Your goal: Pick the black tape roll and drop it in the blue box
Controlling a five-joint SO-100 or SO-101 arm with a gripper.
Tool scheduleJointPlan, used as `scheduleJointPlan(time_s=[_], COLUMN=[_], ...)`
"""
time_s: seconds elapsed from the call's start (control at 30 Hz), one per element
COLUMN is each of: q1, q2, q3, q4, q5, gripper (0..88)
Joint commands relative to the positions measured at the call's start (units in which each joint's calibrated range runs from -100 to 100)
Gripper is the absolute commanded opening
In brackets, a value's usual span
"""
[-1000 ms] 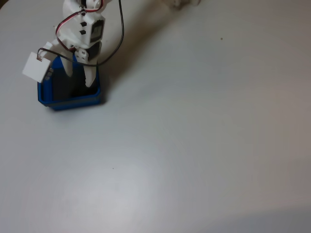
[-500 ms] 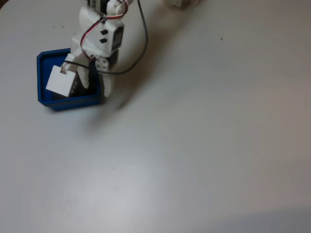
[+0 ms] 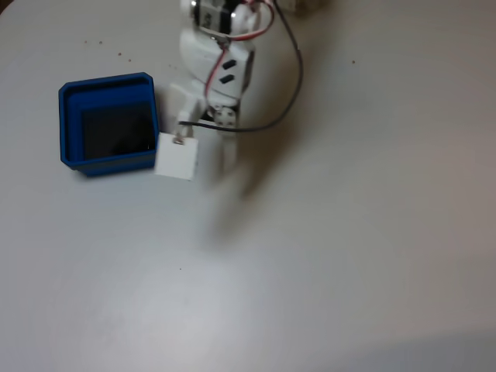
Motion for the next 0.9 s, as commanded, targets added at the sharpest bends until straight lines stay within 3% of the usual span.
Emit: scheduleJointPlan(time_s=[0.0, 0.2, 0.4, 0.87], q1=[-4.19, -10.44, -14.45, -25.97], q2=[-4.34, -4.34, -4.34, -3.92], q3=[-3.49, -3.49, -3.40, -3.31], q4=[0.20, 0.28, 0.28, 0.36], q5=[0.15, -0.20, -0.20, -0.37], gripper=[20.6, 16.6, 0.0, 1.2])
